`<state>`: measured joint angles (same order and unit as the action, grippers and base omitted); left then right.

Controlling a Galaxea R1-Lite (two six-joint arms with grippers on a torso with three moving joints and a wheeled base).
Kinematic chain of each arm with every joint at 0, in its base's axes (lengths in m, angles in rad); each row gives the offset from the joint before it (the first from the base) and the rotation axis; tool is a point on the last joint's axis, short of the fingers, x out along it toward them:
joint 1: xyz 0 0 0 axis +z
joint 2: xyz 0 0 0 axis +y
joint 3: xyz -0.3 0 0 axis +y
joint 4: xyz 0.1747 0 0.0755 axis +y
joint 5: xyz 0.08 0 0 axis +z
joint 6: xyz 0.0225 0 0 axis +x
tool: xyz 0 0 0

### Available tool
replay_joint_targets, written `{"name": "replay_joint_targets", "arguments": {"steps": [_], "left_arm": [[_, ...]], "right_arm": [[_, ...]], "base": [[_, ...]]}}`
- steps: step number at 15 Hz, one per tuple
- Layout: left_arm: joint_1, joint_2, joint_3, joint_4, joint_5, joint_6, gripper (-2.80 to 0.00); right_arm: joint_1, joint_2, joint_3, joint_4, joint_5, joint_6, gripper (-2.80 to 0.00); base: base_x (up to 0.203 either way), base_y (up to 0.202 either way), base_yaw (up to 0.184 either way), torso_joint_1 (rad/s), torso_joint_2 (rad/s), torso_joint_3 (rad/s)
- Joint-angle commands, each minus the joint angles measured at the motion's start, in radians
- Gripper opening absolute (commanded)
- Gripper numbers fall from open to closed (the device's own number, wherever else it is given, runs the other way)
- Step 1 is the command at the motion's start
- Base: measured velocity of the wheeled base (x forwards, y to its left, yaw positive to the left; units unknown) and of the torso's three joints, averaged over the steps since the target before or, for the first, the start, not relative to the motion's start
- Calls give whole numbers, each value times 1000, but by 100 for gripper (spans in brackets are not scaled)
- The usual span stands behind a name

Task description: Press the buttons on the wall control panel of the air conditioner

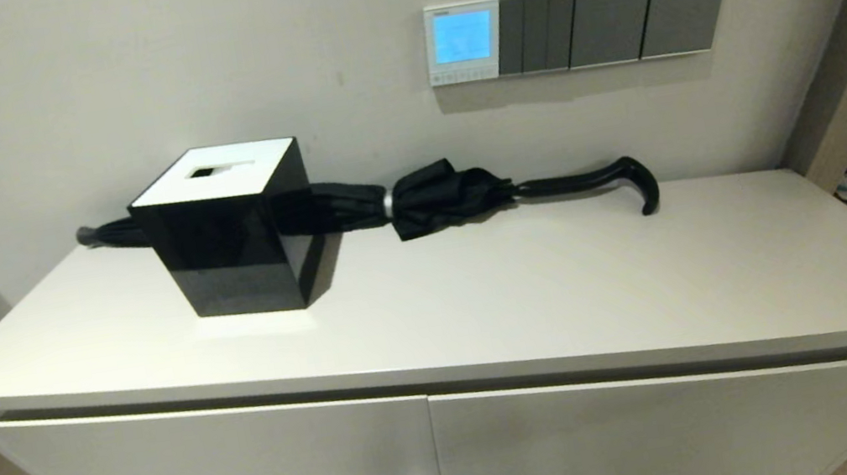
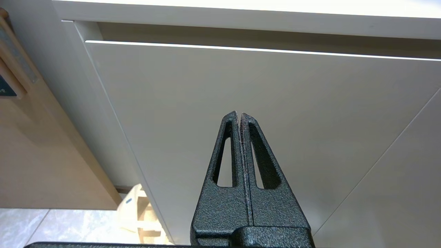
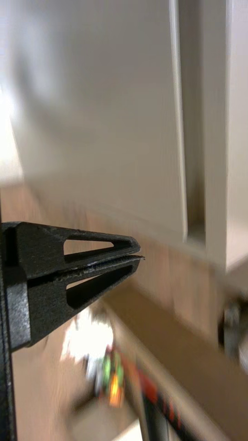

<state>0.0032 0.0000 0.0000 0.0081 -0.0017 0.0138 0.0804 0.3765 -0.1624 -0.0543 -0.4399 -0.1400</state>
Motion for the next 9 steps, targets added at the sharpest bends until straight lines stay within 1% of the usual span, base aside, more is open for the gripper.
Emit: {"name": "replay_joint_targets", "arguments": {"steps": [1,2,4,6,7,9], "left_arm": [[0,0,0,0,0,0,-280],[0,0,0,1,0,0,-280],[0,0,0,0,0,0,-280],[0,1,0,0,0,0,-280],[0,0,0,1,0,0,-280],[0,0,0,1,0,0,-280]], "right_arm": [[-12,-20,10,-2,97,47,-280],[-18,-47,30,-3,153,68,-280],[-39,-103,58,-5,240,80,-280],[-72,-181,96,-8,373,79,-280],[-80,-191,131,-19,409,84,-280],[-82,-211,139,-44,428,102,-280]], "base": [[0,0,0,0,0,0],[0,0,0,0,0,0],[0,0,0,0,0,0],[0,0,0,0,0,0],[0,0,0,0,0,0],[0,0,0,0,0,0]]}}
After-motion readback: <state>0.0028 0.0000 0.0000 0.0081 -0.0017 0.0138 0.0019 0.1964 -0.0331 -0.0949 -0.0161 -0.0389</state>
